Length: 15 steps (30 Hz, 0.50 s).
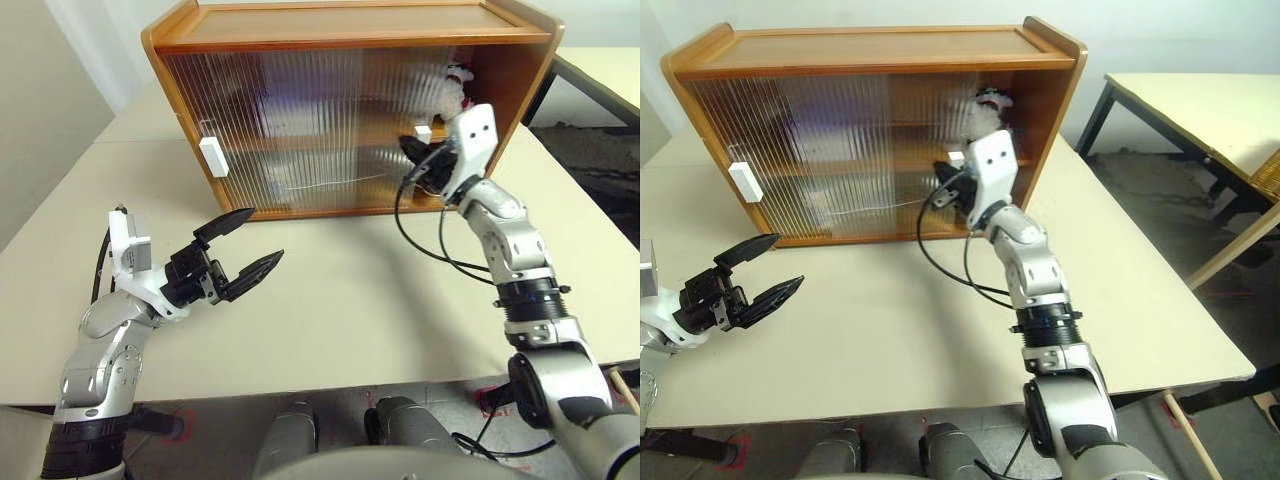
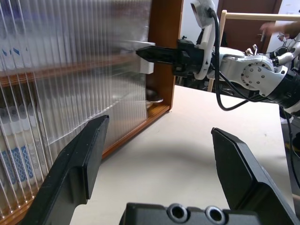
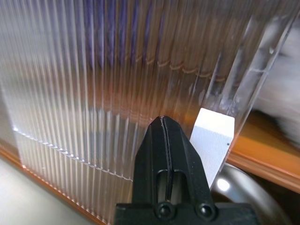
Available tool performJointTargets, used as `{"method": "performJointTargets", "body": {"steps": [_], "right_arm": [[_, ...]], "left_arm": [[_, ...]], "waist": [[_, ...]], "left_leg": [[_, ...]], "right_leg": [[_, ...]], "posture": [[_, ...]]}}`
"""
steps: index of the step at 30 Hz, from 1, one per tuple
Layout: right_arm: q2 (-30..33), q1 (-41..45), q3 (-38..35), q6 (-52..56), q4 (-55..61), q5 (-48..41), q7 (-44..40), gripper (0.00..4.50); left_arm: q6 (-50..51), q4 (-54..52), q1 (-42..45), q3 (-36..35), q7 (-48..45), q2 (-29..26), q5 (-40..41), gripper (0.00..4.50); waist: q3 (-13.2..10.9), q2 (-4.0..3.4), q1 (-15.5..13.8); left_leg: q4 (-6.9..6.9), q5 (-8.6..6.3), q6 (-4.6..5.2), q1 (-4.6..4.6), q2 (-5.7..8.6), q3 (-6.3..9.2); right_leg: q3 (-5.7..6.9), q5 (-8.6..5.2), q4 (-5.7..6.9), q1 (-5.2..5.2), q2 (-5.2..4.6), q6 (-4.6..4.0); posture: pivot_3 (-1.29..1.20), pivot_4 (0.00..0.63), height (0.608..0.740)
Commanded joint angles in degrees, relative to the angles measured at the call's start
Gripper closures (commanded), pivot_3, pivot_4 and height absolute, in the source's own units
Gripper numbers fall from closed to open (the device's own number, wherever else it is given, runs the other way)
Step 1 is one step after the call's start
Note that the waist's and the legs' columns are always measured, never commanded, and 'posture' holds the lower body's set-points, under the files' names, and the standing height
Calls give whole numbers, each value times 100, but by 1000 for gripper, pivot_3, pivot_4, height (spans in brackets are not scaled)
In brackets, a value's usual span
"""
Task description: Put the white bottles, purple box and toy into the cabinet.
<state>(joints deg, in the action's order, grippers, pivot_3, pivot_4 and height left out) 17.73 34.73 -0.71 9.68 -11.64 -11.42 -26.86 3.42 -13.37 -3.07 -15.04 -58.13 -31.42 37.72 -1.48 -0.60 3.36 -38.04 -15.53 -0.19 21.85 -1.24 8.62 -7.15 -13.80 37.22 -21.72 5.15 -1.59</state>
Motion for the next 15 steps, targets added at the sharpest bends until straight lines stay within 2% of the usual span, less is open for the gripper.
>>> {"method": "performJointTargets", "body": {"steps": [1, 8, 15], "right_arm": [[163, -191, -219, 27, 19, 49, 101, 4472], [436, -223, -415, -179, -149, 184, 260, 4472], [745, -96, -560, -462, -615, 247, 290, 4472]], "left_arm": [[-28, 49, -29, 19, -50, -38, -77, 0], [-9, 96, 26, 66, -85, -28, -91, 0], [4, 48, -12, 57, -73, -19, -89, 0]], "waist": [[1, 1, 7], [0, 0, 21], [0, -1, 50]], "left_leg": [[-1, 1, 0, 0, 0, -1], [7, 5, 8, -1, -1, -1], [14, 5, 8, -1, -1, -5]], "right_leg": [[0, -3, 0, 0, 0, -3], [0, -4, 1, -4, 3, 51], [-3, -3, 0, -6, 3, 51]], "posture": [[-108, 27, 740], [-118, 30, 740], [-115, 34, 740]]}}
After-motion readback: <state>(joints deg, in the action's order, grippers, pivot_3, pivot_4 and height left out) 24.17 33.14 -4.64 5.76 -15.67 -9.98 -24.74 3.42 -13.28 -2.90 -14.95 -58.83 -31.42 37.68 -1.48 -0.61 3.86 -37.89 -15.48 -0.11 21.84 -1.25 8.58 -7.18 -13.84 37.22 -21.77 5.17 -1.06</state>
